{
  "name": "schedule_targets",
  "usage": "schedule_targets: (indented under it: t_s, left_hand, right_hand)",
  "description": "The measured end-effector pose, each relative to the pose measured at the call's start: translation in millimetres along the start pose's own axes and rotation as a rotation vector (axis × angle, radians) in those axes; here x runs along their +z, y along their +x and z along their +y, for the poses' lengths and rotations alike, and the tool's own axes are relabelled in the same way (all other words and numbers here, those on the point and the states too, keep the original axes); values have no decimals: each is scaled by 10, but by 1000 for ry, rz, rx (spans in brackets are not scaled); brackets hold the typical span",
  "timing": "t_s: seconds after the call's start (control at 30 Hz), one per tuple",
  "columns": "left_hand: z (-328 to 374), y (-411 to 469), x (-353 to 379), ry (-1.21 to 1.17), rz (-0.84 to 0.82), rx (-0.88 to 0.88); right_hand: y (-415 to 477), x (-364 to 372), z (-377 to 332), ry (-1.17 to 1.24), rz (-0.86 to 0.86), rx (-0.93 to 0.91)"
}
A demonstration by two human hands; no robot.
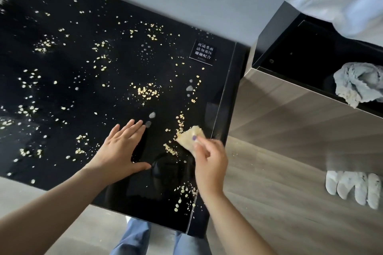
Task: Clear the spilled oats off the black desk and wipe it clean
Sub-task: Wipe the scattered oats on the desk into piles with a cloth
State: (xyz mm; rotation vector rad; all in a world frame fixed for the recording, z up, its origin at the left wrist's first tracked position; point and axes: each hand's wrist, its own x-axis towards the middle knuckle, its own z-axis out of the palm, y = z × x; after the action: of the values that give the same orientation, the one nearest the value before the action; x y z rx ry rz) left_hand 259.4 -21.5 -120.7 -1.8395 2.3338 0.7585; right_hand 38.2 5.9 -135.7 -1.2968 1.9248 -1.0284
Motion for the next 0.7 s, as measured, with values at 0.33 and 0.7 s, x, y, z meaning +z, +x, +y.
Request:
schedule_targets:
  t_s: [0.33, 0.7]
  left_hand:
    - [-79, -187, 207, 7, 2, -58]
    - [-65, -182, 234, 39, -13, -75]
  right_hand:
    - [750, 31, 85, -388, 31, -4]
    - [-128, 7, -14, -203, -85, -75]
